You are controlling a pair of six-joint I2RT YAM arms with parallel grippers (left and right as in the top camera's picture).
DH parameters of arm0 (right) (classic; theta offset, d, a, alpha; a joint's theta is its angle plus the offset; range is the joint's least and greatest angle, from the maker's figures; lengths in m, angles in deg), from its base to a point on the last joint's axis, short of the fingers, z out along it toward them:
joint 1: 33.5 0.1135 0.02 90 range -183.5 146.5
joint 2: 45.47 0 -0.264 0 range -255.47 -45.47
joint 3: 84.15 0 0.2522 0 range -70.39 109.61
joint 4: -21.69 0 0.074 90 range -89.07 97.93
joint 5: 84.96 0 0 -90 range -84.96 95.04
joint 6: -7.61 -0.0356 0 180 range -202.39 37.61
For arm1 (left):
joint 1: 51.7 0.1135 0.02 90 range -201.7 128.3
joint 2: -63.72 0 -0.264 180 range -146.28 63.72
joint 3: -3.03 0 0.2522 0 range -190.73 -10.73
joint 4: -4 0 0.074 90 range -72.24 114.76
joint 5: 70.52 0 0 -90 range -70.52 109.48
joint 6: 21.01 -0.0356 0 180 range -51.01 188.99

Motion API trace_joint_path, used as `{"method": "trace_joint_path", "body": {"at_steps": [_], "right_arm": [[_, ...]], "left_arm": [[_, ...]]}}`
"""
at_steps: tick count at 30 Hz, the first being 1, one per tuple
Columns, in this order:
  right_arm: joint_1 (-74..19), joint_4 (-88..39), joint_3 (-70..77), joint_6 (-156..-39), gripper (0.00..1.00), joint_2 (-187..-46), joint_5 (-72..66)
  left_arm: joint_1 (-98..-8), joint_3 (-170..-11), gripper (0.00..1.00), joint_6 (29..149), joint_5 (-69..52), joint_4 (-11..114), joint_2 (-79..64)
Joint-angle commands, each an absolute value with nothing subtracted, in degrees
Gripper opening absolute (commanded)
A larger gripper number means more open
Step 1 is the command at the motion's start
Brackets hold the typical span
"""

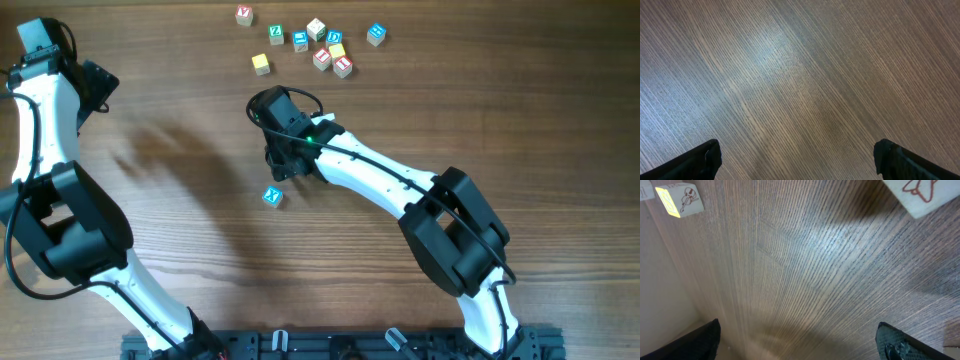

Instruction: Form a circle

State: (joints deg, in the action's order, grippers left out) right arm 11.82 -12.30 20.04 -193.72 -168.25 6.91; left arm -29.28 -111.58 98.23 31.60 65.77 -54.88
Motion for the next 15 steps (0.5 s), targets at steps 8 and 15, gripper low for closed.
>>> {"method": "trace_joint_path", "body": {"at_steps": [8,15], "right_arm": [[11.8,-13.1,20.9,-194.9,1.00,-167.1,8.7],[11.8,-18.0,20.9,-174.4,1.00,-167.1,8.2]], "left_arm": [[-29.1,-112.2,1.00,97.8,31.7,65.8,-54.2],[-29.1,-112.2,1.00,97.8,31.7,65.8,-54.2]]}}
